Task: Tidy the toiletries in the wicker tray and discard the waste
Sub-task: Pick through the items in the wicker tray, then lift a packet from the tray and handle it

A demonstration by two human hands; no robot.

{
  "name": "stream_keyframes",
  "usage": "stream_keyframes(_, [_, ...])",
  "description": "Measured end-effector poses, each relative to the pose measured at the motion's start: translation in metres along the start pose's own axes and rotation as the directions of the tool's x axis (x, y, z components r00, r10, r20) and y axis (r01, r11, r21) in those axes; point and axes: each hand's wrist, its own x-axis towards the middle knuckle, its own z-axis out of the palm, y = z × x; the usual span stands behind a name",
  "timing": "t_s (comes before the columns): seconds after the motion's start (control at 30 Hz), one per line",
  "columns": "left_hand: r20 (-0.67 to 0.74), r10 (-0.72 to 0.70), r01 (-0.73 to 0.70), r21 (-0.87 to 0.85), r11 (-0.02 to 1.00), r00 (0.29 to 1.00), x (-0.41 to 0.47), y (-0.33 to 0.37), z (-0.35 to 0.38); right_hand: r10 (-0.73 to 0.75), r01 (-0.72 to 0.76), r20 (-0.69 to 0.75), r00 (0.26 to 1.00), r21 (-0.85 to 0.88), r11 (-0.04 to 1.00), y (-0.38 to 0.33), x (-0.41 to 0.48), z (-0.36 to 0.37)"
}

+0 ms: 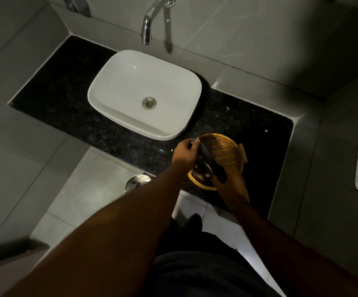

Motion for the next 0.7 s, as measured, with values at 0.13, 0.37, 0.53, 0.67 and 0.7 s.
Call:
stream_keyframes(0.13, [-0.005,-0.015,0.015,-0.048,0.999,1.000,0.002,-0.005,-0.009,-0.068,0.068,0.006,0.998,0.023,0.997,-0.001,0.005,-0.008])
stream_keyframes(0.37, [0.054,-0.137,0.147,-0.317,0.937,0.989,0.003,0.002,-0.026,-0.143,0.144,-0.009,0.990,0.036,0.989,-0.009,0.020,-0.015])
stream_keyframes(0.53, [0.103,-0.214,0.237,-0.362,0.902,0.971,-0.002,-0.008,-0.031,-0.169,0.164,-0.056,0.984,-0.084,0.983,-0.007,0.021,-0.020])
stream_keyframes(0.67, [0.136,-0.283,0.314,-0.390,0.866,0.949,-0.003,-0.017,-0.032,-0.213,0.209,-0.029,0.977,-0.102,0.973,0.001,0.026,-0.027])
stream_keyframes(0.7, [0.140,-0.301,0.332,-0.402,0.853,0.943,-0.003,-0.018,-0.032,-0.236,0.232,-0.019,0.972,-0.107,0.967,0.002,0.027,-0.028])
